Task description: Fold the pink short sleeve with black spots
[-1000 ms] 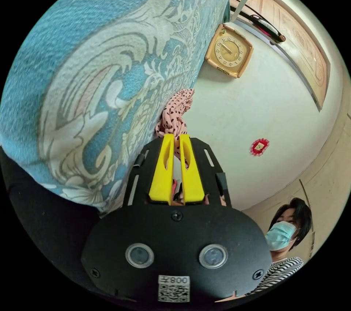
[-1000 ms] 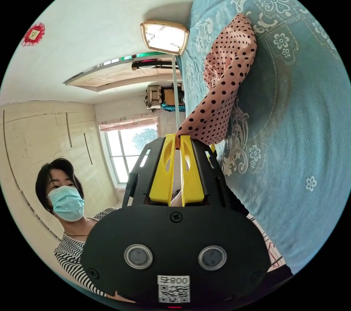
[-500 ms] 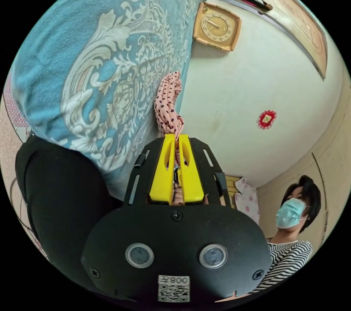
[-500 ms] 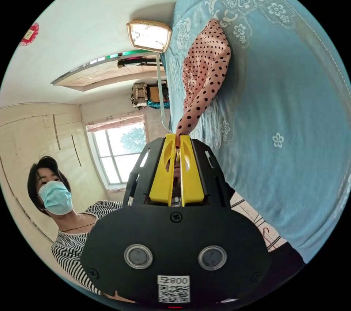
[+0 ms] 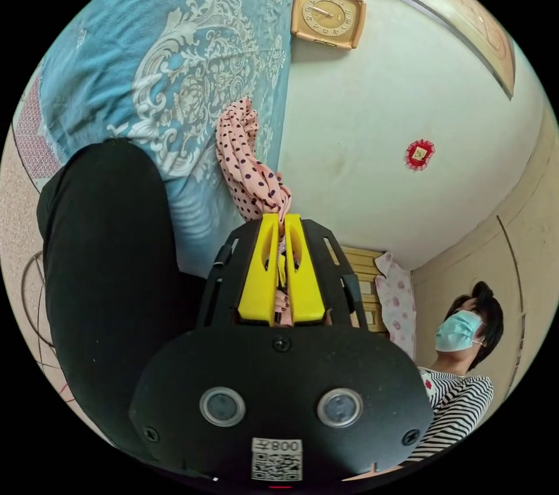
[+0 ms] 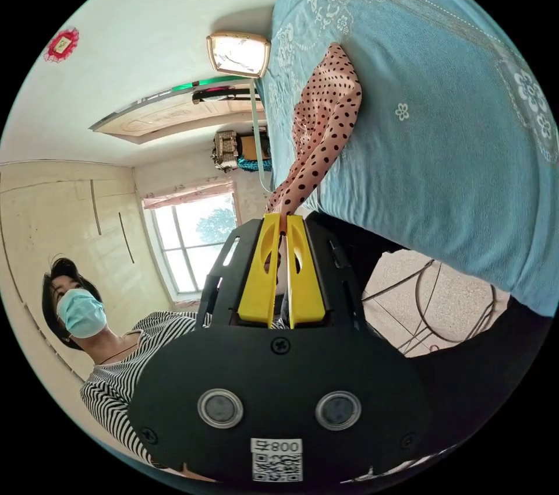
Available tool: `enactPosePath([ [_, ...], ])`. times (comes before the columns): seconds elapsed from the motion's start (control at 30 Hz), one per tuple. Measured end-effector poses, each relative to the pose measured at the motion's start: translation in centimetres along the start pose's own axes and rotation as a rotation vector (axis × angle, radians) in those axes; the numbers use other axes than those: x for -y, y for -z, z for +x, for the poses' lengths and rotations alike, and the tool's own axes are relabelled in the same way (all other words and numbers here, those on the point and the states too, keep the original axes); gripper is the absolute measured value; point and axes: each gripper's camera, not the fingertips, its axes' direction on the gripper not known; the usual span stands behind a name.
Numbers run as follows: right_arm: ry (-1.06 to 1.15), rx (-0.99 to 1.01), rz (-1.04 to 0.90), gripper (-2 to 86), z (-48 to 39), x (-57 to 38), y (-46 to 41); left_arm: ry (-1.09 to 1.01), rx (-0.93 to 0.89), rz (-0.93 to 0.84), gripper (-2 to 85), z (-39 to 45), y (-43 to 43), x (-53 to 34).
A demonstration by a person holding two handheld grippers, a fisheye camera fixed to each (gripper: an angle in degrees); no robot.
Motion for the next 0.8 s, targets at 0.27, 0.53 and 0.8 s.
enactPosePath([
  [0.27, 0.132, 0.052, 0.07, 1.9, -11.3, -9.5, 2.4, -0.098, -0.086, -0.091, 1.7, -1.4, -5.4, -5.0],
  [0.53, 0.27, 0.127, 0.203, 1.8, -23.0, -18.0, 7.8, -0.189, -0.185, -0.22, 1.6, -2.5, -13.8, -8.3],
  [0.8, 0.362, 0.152, 0.344, 1.7, -33.2, -23.9, 15.1, -0.252, -0.19, -0.361, 1.5, -5.2, -25.8, -9.2],
])
